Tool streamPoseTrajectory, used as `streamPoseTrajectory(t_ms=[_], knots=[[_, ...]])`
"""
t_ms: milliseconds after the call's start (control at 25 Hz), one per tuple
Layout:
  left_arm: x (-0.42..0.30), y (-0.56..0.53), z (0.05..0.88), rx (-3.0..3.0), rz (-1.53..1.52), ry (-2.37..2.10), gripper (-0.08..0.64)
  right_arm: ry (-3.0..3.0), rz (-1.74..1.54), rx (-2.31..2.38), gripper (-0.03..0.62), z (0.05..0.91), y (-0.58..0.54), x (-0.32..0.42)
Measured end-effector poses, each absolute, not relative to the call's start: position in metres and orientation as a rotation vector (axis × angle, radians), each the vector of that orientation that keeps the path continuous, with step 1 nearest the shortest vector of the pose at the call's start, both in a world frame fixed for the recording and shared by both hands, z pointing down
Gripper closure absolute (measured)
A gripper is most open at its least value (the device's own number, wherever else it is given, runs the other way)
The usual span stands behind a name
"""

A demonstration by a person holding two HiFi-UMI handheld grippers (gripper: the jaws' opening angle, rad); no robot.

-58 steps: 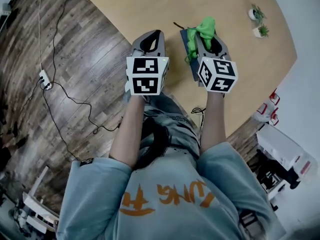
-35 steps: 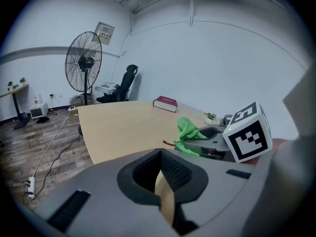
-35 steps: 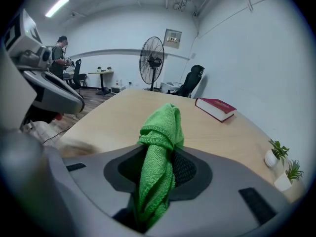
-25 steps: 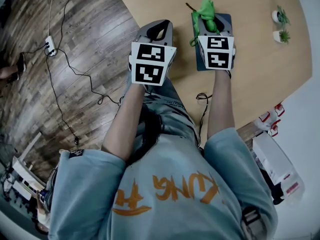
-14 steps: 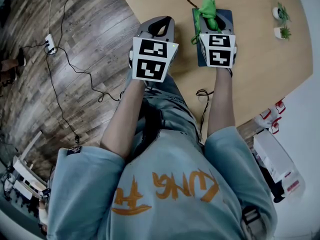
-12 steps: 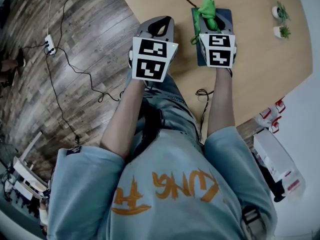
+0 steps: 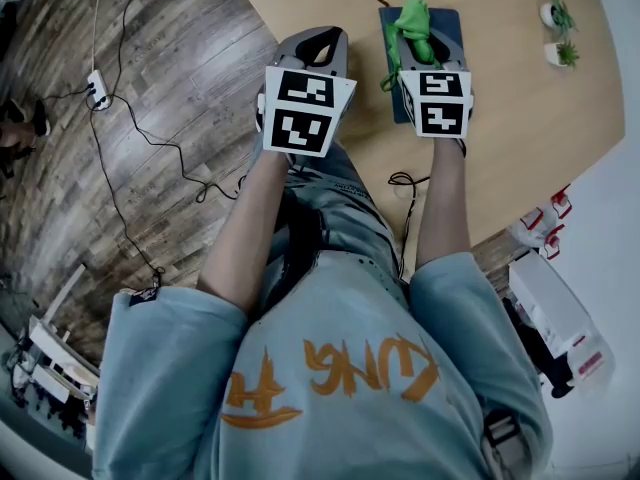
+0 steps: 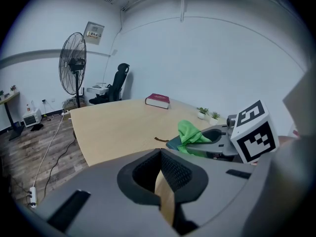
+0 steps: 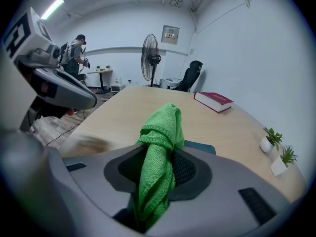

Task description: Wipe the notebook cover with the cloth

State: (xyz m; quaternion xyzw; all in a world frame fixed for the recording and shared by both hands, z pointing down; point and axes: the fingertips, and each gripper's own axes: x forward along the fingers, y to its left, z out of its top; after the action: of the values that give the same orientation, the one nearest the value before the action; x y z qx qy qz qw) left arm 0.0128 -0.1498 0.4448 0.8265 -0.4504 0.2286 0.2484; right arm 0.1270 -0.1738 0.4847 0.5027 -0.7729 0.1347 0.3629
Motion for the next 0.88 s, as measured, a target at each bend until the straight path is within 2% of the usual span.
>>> streamPoseTrajectory(t_ms=[880], knots=[[0.025, -0.138, 0.442, 2.293, 0.63, -1.176, 0.545, -1.973, 0.387, 1.319, 0.479, 0.485, -0.131, 0.136]])
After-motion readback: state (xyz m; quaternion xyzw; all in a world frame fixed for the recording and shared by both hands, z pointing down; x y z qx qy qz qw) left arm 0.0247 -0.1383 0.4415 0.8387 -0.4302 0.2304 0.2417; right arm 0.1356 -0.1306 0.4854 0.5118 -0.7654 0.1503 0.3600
